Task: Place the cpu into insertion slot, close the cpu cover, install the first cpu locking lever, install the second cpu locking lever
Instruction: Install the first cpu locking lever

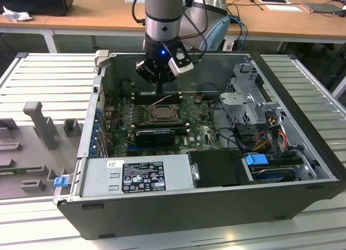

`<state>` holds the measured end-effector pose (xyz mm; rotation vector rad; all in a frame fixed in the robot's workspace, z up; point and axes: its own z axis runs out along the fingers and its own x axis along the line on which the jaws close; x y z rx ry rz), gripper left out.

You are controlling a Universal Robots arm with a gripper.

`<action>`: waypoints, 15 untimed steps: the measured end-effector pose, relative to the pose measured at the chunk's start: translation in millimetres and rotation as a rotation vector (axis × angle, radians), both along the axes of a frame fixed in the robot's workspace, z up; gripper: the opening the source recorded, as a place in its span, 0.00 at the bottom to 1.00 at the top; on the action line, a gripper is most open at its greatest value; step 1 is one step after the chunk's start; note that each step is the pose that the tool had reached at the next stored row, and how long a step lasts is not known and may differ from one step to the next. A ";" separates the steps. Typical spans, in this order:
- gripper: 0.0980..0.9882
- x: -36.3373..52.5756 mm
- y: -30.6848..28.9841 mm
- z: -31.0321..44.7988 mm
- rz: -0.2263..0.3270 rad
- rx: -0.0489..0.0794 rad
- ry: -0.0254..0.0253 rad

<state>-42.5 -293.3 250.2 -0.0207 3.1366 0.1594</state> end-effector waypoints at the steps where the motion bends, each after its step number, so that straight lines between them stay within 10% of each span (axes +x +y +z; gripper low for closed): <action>1: 0.01 0.0 -0.1 -1.9 0.000 0.000 -0.0021; 6: 0.01 3.6 0.3 -13.8 0.004 0.000 -0.0052; 9: 0.01 3.7 0.6 -14.8 0.005 0.000 -0.0269; 15: 0.01 5.2 4.0 -21.4 0.015 0.012 -0.0271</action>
